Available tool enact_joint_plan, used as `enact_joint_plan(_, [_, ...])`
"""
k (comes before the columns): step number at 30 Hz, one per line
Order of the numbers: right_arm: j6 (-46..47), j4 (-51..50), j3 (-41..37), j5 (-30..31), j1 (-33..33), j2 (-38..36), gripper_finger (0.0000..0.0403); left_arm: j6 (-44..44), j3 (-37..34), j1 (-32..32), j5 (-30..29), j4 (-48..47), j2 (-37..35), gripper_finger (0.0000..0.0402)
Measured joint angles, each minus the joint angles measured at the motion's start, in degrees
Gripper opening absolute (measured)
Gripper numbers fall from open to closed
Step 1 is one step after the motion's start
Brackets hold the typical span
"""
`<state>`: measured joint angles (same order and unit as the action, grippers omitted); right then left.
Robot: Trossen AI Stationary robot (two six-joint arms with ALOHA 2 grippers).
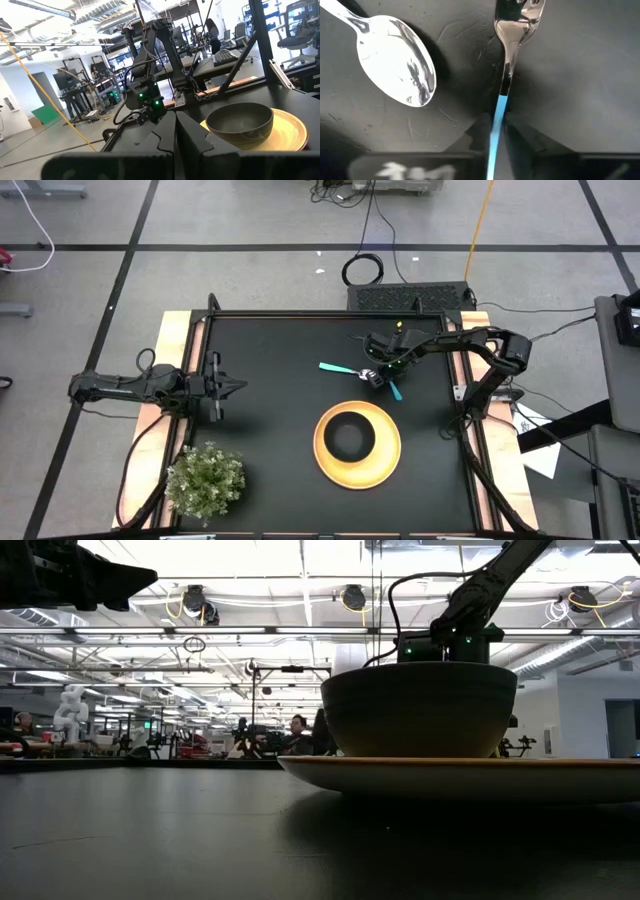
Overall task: Set table place
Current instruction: Put the blue fork to the right of the black bowl on the yellow plate
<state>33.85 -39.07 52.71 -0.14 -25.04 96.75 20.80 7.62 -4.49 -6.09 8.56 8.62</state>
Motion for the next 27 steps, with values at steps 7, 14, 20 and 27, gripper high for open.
enact_joint_plan(7, [0.09,0.04,-0.03,-0.05,0.00,0.05,0.0015,0.00,0.00,0.01,0.00,0.00,-0.01,0.0019])
enact_joint_plan(14, [-0.07,-0.05,-0.07,-0.09,0.02,0.09,0.0005,0.00,0.00,0.01,0.00,0.01,-0.02,0.0019])
enact_joint_plan(20, [-0.16,-0.02,-0.07,-0.11,0.02,0.11,0.0006,0.00,0.00,0.01,0.00,0.02,0.00,0.0019])
enact_joint_plan(27, [-0.25,0.00,-0.09,-0.11,0.02,0.11,0.0006,0.00,0.00,0.00,0.00,0.02,-0.02,0.0019])
